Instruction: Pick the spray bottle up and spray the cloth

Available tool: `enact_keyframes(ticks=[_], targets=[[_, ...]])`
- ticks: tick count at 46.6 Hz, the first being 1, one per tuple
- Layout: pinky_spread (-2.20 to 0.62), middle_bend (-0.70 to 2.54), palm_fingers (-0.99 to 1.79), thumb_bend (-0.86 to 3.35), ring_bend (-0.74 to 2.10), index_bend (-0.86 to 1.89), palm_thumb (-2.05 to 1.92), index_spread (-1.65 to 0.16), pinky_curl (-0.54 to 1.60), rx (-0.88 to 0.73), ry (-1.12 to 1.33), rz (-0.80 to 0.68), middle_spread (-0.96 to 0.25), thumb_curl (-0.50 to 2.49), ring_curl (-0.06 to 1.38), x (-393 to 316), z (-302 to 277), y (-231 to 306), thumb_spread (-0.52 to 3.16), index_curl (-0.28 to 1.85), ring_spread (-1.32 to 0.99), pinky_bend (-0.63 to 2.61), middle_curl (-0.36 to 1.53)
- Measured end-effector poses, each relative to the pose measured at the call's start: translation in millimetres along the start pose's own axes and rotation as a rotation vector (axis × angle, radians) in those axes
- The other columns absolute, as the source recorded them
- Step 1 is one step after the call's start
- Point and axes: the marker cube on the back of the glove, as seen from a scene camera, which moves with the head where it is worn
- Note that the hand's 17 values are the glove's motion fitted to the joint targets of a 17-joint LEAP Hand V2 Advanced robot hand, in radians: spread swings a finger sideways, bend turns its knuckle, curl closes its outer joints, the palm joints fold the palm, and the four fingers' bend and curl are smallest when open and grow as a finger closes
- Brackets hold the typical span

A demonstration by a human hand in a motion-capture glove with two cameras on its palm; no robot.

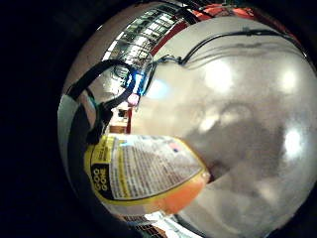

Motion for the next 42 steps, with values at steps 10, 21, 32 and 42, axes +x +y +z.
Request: enact_keyframes(ticks=[10, 21, 32, 42], targets=[[-0.30, 0.57, 1.41, -0.04, 0.51, 0.41, 0.96, -0.19, 0.40, -0.100, 0.253, -0.211, -0.14, 0.68, 0.41, -32.5, -16.5, 3.8, 0.21, 0.49, -0.20, 0.30, 0.48], [-0.31, 0.59, 1.42, -0.04, 0.53, 0.43, 0.95, -0.19, 0.42, -0.323, 0.659, -0.295, -0.14, 0.70, 0.43, -91.8, -28.8, 27.2, 0.14, 0.50, -0.20, 0.32, 0.48], [-0.31, 0.60, 1.41, -0.04, 0.53, 0.45, 0.94, -0.19, 0.43, -0.414, 1.002, -0.265, -0.14, 0.72, 0.43, -131.5, -23.2, 48.3, 0.10, 0.51, -0.20, 0.32, 0.48], [-0.31, 0.61, 1.41, -0.04, 0.54, 0.45, 0.93, -0.19, 0.44, -0.417, 1.320, -0.297, -0.14, 0.72, 0.43, -150.8, -3.3, 69.3, 0.09, 0.51, -0.20, 0.32, 0.48]])
